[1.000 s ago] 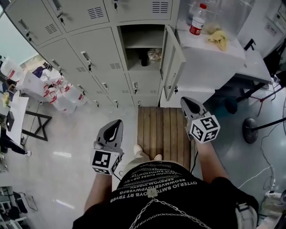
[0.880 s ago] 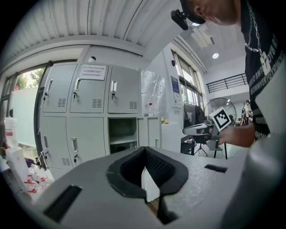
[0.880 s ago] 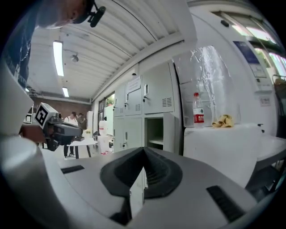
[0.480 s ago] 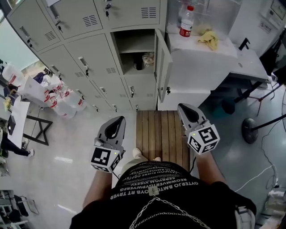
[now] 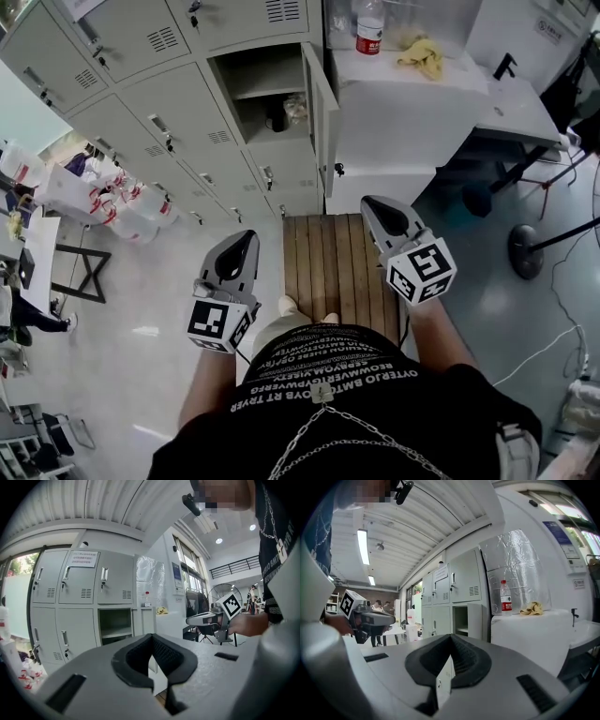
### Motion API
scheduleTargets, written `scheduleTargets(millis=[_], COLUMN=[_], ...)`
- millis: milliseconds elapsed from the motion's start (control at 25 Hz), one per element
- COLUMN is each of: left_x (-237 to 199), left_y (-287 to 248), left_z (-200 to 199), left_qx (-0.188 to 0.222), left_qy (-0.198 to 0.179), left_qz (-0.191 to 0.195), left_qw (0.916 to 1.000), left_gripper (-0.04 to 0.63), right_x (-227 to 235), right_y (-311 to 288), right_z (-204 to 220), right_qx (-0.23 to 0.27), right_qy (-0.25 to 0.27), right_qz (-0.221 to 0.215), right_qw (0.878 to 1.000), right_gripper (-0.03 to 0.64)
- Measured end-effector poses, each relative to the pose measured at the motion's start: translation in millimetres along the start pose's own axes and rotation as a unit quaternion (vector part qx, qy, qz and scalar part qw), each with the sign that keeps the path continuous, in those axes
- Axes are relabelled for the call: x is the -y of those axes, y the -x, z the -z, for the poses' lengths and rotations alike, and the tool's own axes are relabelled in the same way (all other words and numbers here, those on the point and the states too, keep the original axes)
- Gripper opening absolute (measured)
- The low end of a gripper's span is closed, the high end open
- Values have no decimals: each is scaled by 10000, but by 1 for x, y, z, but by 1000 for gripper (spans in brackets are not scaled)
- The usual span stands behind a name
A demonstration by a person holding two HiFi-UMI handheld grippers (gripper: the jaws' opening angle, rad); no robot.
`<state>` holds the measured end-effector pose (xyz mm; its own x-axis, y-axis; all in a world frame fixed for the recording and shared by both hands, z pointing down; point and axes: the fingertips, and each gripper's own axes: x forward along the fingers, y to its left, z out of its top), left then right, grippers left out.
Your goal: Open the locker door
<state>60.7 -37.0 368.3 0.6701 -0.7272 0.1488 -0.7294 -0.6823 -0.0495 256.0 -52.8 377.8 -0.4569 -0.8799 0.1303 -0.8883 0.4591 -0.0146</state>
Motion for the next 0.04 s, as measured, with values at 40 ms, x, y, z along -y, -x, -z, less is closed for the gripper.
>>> scheduleTargets(millis=[40], left_x=[2], left_y=[-2], left_z=[1], left_qx=[-5], left_qy=[-6], left_qz=[2], left_qw=[10000], left_gripper=[-3], right_x=[1], right_y=[-1], right_z=[0], right_qx=[5], right_qy=[7], right_qz=[-13], right_qw=[10000], right_gripper=[-3])
